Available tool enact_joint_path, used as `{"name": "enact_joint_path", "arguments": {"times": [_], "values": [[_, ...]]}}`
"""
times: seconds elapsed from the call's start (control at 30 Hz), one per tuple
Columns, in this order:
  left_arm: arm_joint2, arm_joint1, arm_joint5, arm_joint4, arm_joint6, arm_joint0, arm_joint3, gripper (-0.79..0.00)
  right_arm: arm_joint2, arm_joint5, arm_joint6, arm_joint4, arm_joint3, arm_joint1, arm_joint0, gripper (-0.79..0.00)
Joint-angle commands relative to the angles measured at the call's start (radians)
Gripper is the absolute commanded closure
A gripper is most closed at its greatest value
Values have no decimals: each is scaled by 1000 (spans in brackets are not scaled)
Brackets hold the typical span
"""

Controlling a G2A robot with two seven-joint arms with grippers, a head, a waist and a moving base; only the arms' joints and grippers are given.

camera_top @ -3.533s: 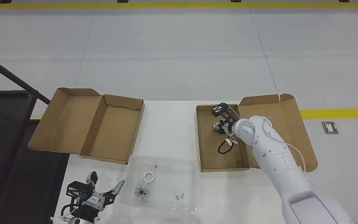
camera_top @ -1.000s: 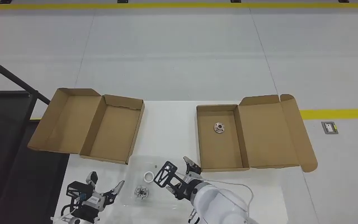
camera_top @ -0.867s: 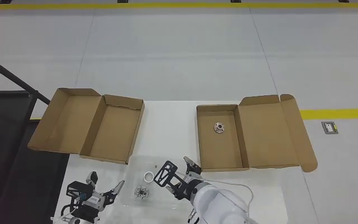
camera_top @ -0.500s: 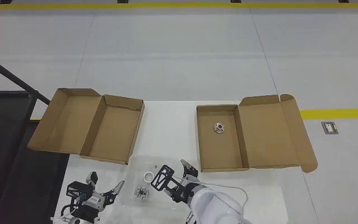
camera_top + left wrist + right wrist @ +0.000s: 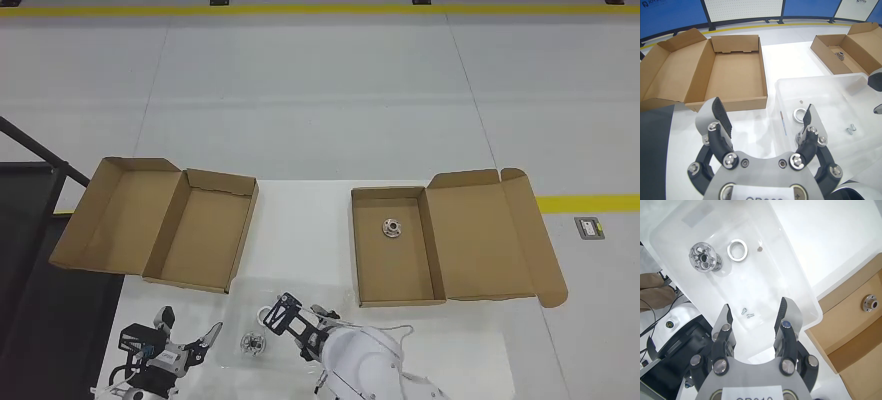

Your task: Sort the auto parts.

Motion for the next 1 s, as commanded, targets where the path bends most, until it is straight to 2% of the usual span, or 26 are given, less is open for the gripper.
{"name": "enact_joint_path", "arguments": {"times": [0.0,0.07,0.13,0.2,0.3,0.47,0.77,0.97], "values": [[0,0,0,0,0,0,0,-785,1,5,-2,21,29,-6,9,-511],[0,0,0,0,0,0,0,-785,6,5,-6,41,56,-11,15,-486],[0,0,0,0,0,0,0,-785,7,-1,-4,61,81,-15,17,-425],[0,0,0,0,0,0,0,-785,-1,-15,15,81,110,-20,21,-471],[0,0,0,0,0,0,0,-785,-16,-23,36,108,154,-30,35,-400],[0,0,0,0,0,0,0,-785,-37,-25,54,155,232,-49,69,-345],[0,0,0,0,0,0,0,-785,-59,-34,79,233,368,-83,134,-314],[0,0,0,0,0,0,0,-785,-77,-38,97,263,426,-102,164,-259]]}}
